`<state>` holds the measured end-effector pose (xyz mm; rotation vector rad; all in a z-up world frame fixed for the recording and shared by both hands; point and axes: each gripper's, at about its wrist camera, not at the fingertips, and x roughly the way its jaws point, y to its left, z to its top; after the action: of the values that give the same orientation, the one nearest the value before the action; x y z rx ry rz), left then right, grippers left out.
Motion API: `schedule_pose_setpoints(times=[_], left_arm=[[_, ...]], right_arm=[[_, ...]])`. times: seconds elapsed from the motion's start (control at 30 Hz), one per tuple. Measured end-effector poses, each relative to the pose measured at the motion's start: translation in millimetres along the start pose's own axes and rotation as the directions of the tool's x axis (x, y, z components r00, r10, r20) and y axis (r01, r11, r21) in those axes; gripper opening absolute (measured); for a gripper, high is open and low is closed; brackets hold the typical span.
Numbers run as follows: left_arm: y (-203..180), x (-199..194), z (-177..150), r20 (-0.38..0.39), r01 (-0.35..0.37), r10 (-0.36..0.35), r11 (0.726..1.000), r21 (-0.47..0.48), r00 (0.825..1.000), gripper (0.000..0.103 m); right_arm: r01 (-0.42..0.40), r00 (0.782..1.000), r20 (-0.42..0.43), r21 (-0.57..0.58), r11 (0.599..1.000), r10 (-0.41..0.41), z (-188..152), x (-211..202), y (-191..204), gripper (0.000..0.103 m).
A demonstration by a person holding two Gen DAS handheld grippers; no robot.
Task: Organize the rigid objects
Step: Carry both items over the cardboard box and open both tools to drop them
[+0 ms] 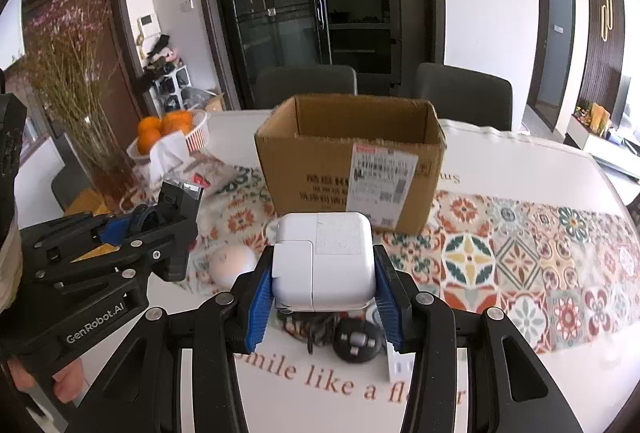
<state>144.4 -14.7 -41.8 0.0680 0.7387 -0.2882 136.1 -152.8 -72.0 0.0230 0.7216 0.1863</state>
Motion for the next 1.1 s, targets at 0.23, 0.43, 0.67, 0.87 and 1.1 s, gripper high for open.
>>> schedule_pose_setpoints(times=[0.23, 0.43, 0.67, 0.87, 1.1], left_arm=[[4, 10, 36, 0.046, -0.003, 0.003, 1.0, 0.015, 0.999, 0.029], [8, 25, 64, 0.072, -0.004, 0.003, 1.0, 0.01, 0.997, 0.029], [13, 49, 95, 0.084, 0.0, -0.001, 1.0, 0.014, 0.996, 0.029], [17, 73, 115, 0.063, 0.016, -0.017, 1.0, 0.009, 0.998, 0.029], [18, 105, 137, 0.029, 0.03, -0.031, 0.999, 0.024, 0.999, 0.029]], right_arm=[[0.011, 0.998, 0.058, -0.011, 1.0, -0.01, 37, 4, -6, 0.046], [0.001, 0.996, 0.085, 0.001, 1.0, -0.001, 69, 17, -17, 0.046], [0.007, 0.995, 0.101, 0.0, 1.0, -0.007, 100, 36, -29, 0.046], [0.0, 0.997, 0.072, 0.001, 1.0, 0.0, 120, 60, -38, 0.046], [0.005, 0.999, 0.036, -0.008, 1.0, -0.005, 137, 85, -50, 0.046]])
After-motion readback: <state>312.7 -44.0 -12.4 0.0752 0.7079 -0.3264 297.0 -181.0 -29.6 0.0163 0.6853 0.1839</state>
